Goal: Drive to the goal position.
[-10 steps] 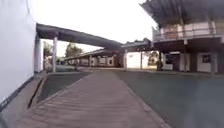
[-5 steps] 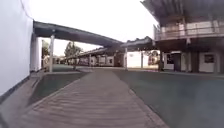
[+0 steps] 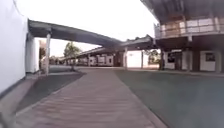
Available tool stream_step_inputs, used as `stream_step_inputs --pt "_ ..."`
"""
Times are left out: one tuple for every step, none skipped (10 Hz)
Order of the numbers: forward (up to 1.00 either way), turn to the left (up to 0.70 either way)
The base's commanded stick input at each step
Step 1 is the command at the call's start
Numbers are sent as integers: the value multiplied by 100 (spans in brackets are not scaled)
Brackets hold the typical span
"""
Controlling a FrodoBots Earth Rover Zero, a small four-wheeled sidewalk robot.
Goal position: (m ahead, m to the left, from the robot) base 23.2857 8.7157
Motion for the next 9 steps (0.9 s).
stream_step_inputs --pt "70 0" --pt "70 0" --pt "70 0" --pt "70 0" --pt "70 0" --pt "70 0" --pt "70 0" --pt "70 0" --pt "70 0"
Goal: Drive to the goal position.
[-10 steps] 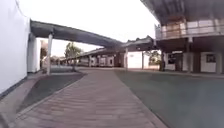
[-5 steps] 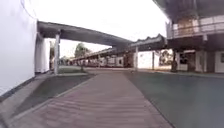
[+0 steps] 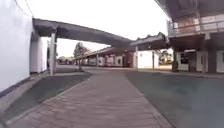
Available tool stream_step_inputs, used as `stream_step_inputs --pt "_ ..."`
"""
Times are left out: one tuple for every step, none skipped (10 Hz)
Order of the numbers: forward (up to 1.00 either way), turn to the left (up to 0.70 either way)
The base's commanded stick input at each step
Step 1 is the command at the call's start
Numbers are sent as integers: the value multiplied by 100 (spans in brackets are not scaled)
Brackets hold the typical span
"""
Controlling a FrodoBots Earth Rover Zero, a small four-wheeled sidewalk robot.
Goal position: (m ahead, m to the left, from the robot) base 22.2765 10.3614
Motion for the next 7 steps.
stream_step_inputs --pt "70 0" --pt "70 0" --pt "70 0" --pt "70 0" --pt "70 0" --pt "70 0" --pt "70 0"
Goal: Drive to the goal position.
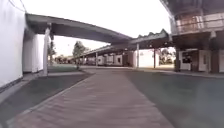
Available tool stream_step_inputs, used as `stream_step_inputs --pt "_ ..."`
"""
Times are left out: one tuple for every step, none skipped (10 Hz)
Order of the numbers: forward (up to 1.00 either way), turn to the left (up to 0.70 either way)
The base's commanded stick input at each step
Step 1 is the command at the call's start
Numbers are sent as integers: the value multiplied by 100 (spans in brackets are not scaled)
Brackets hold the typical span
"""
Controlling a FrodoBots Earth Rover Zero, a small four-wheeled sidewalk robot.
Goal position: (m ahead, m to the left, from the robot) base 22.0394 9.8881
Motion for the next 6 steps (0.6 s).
stream_step_inputs --pt "70 0" --pt "70 0" --pt "70 0" --pt "70 0" --pt "70 0" --pt "70 0"
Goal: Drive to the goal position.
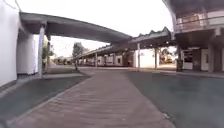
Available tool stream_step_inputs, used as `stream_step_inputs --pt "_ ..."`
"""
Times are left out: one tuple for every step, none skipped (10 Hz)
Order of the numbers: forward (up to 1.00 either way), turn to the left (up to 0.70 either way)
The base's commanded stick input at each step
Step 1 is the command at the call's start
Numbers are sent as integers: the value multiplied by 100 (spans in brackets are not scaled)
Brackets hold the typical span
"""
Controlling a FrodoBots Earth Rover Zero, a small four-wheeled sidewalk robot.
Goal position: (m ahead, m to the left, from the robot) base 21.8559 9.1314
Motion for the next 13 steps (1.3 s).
stream_step_inputs --pt "70 3" --pt "70 30" --pt "70 11" --pt "70 0" --pt "70 0" --pt "70 0" --pt "70 0" --pt "70 0" --pt "70 0" --pt "70 0" --pt "70 0" --pt "70 0" --pt "70 0"
